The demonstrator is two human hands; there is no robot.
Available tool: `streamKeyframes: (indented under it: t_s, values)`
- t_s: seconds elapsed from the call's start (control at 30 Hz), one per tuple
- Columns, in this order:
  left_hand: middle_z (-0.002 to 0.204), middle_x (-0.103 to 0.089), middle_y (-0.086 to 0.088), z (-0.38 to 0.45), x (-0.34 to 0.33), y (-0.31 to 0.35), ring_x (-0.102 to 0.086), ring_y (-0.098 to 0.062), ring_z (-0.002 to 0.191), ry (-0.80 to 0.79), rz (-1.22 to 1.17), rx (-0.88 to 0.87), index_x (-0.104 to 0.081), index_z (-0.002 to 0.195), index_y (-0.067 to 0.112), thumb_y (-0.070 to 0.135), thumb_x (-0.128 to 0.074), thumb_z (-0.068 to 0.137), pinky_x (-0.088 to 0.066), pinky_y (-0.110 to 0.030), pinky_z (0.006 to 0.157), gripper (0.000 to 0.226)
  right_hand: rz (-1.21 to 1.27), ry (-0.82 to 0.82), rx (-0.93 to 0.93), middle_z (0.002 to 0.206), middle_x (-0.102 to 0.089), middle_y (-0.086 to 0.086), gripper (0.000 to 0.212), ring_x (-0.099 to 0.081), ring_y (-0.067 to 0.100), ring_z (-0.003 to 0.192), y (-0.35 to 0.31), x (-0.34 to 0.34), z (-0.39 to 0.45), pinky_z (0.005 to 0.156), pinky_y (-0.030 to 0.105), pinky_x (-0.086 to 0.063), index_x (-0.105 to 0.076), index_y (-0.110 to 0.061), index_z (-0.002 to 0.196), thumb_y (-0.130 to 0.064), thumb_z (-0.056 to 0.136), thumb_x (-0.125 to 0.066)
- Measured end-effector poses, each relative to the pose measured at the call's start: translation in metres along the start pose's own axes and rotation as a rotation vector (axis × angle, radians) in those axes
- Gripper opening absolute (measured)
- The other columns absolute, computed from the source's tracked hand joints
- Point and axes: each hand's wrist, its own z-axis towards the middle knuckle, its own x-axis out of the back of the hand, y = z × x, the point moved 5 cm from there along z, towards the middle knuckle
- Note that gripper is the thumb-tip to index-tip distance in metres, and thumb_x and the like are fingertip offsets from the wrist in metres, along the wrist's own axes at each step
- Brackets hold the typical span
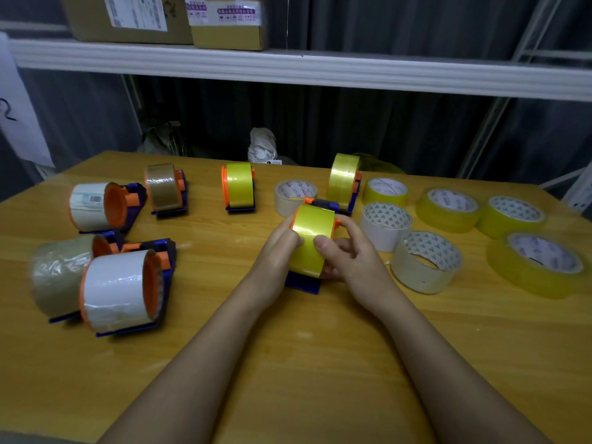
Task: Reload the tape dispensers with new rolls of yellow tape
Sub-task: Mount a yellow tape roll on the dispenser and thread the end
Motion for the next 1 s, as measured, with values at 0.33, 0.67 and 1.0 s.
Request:
streamKeyframes:
  t_s: [0.33, 0.67, 1.0]
  values:
    - [0.097, -0.062, -0.004, -0.001, 0.000, 0.007, -0.054, -0.025, 0.097, 0.062, -0.073, 0.076, -0.070, 0.082, 0.051, 0.031, -0.037, 0.073, -0.044, -0.046, 0.090, 0.040, -0.150, 0.027, 0.179, 0.116, -0.048, -0.012, 0.072, -0.059, 0.002, 0.093, -0.013, 0.002, -0.008, 0.074, 0.022, -0.056, -0.030, -0.059, 0.121, -0.052, 0.063, -0.072]
    - [0.092, -0.071, 0.005, 0.001, -0.001, 0.007, -0.064, -0.018, 0.094, 0.067, -0.078, 0.070, -0.071, 0.091, 0.041, 0.036, -0.044, 0.089, -0.049, -0.038, 0.090, 0.027, -0.229, 0.043, 0.239, 0.119, -0.044, -0.017, 0.079, -0.056, 0.002, 0.099, -0.013, 0.005, -0.007, 0.078, 0.022, -0.056, -0.031, -0.056, 0.129, -0.044, 0.069, -0.080]
    - [0.111, -0.068, -0.010, 0.001, -0.004, -0.004, -0.064, -0.026, 0.104, -0.096, -0.225, 0.119, -0.061, 0.117, 0.022, 0.031, -0.052, 0.081, -0.051, -0.036, 0.088, 0.038, -0.113, 0.045, 0.103, 0.112, -0.056, -0.014, 0.063, -0.060, -0.002, 0.094, -0.004, 0.005, -0.002, 0.075, 0.018, -0.052, -0.041, -0.040, 0.134, -0.057, 0.075, -0.054]
